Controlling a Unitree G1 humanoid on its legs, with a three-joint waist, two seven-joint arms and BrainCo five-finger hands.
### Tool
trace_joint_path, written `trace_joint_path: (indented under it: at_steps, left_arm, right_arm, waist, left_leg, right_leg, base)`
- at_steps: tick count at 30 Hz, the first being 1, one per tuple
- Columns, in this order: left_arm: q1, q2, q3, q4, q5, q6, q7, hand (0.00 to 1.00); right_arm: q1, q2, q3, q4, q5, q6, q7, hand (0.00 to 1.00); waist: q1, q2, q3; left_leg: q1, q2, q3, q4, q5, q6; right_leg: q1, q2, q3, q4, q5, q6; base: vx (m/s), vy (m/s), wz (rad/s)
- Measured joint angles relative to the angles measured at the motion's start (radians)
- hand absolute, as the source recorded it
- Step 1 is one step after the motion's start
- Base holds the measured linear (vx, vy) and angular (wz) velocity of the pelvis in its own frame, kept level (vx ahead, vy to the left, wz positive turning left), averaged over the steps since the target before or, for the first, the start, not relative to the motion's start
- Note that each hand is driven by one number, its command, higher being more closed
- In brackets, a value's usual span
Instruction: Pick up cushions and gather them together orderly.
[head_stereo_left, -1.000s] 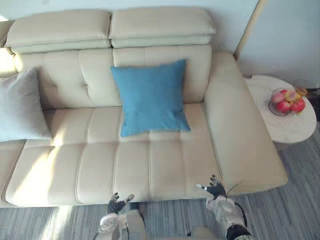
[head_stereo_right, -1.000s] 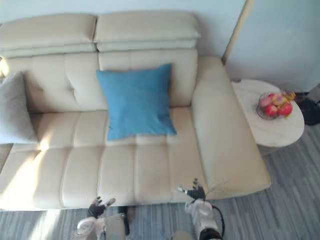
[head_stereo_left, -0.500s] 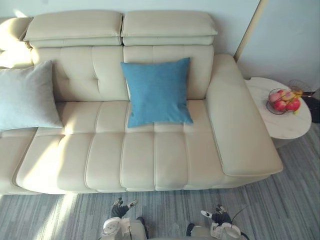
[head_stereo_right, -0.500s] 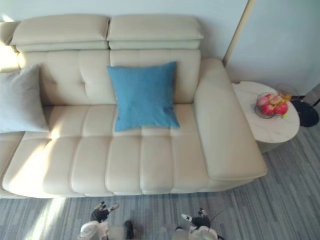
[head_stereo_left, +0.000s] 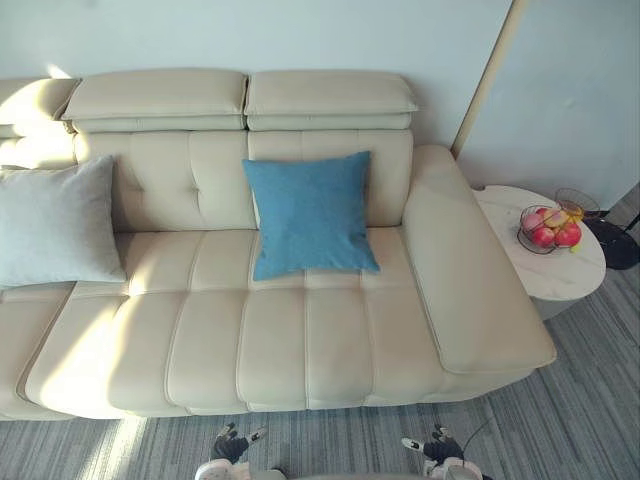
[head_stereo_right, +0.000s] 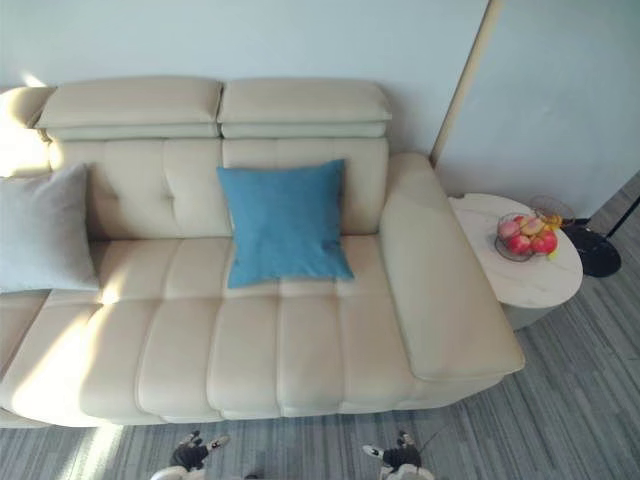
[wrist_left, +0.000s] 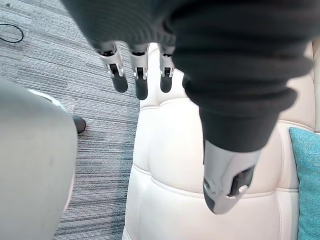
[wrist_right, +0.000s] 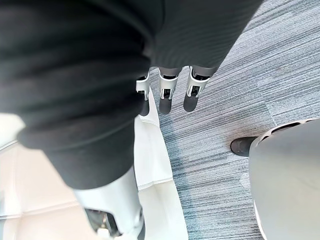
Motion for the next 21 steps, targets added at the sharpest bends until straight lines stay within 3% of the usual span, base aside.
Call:
trace_joint_path:
  at_steps: [3, 10, 18, 21]
  left_arm:
    - [0.0, 0.0, -0.002, 0.0, 0.008, 0.0, 0.001, 0.0]
    - [-0.018, 0.002, -0.046, 0.021, 0.085, 0.0, 0.001, 0.0]
    - [-0.029, 0.002, -0.048, 0.045, 0.115, 0.0, 0.001, 0.0]
    - [-0.038, 0.0, -0.045, 0.045, 0.107, 0.0, 0.001, 0.0]
  right_arm:
    - [0.009, 0.0, 0.0, 0.001, 0.0, 0.0, 0.001, 0.0]
    - [0.023, -0.001, 0.0, 0.004, 0.002, 0.0, 0.008, 0.0]
    - [0.025, 0.0, -0.003, -0.001, 0.026, -0.001, 0.026, 0.0]
    - [0.027, -0.001, -0.012, -0.004, 0.044, -0.001, 0.026, 0.0]
  waist:
    - [-0.004, 0.0, 0.0]
    - [-0.016, 0.004, -0.002]
    - [-0.026, 0.009, 0.006]
    - [-0.027, 0.008, 0.01]
  left_leg:
    - [0.006, 0.0, 0.004, -0.017, 0.009, -0.001]
    - [0.072, 0.001, 0.037, -0.173, 0.097, -0.008]
    - [0.104, 0.004, 0.099, -0.178, 0.099, -0.008]
    - [0.081, 0.008, 0.111, -0.127, 0.078, -0.015]
  right_leg:
    - [0.0, -0.002, -0.005, 0.0, 0.001, 0.001]
    - [0.0, 0.007, -0.007, -0.039, 0.037, 0.001]
    - [0.025, 0.011, 0.047, -0.104, 0.086, 0.004]
    - [-0.021, 0.022, 0.119, -0.082, 0.09, 0.0]
  base:
    - [0.0, 0.0, 0.0]
    - [-0.02, -0.006, -0.06]
    - [-0.06, 0.011, -0.22]
    - [-0.08, 0.0, -0.55]
